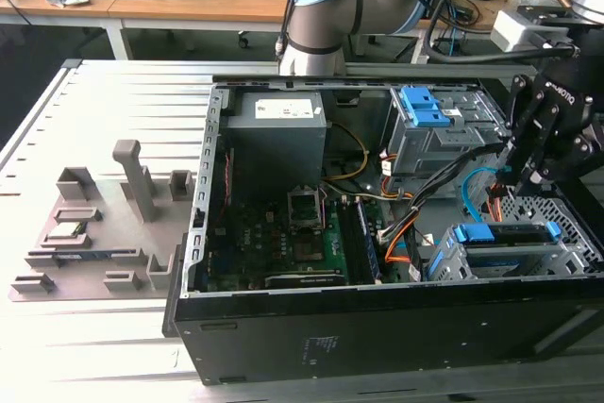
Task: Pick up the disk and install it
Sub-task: 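Insert the first disk wire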
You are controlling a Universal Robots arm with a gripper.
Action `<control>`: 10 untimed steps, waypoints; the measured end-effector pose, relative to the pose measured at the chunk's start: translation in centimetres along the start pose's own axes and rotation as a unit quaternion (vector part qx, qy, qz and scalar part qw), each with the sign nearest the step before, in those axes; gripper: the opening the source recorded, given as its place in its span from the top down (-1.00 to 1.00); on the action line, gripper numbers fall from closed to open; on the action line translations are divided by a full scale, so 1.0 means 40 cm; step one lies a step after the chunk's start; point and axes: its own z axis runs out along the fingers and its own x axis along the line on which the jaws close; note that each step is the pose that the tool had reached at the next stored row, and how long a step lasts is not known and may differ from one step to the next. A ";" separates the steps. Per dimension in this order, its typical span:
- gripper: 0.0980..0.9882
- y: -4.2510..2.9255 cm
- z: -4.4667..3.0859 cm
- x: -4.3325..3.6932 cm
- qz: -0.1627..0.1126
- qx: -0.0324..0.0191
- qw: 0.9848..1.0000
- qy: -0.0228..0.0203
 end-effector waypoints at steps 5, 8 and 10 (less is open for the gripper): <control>0.74 0.000 0.000 0.000 0.000 0.000 1.000 0.000; 0.84 0.000 0.001 0.000 0.000 0.000 1.000 0.000; 0.84 0.000 0.001 0.001 0.000 0.000 1.000 0.000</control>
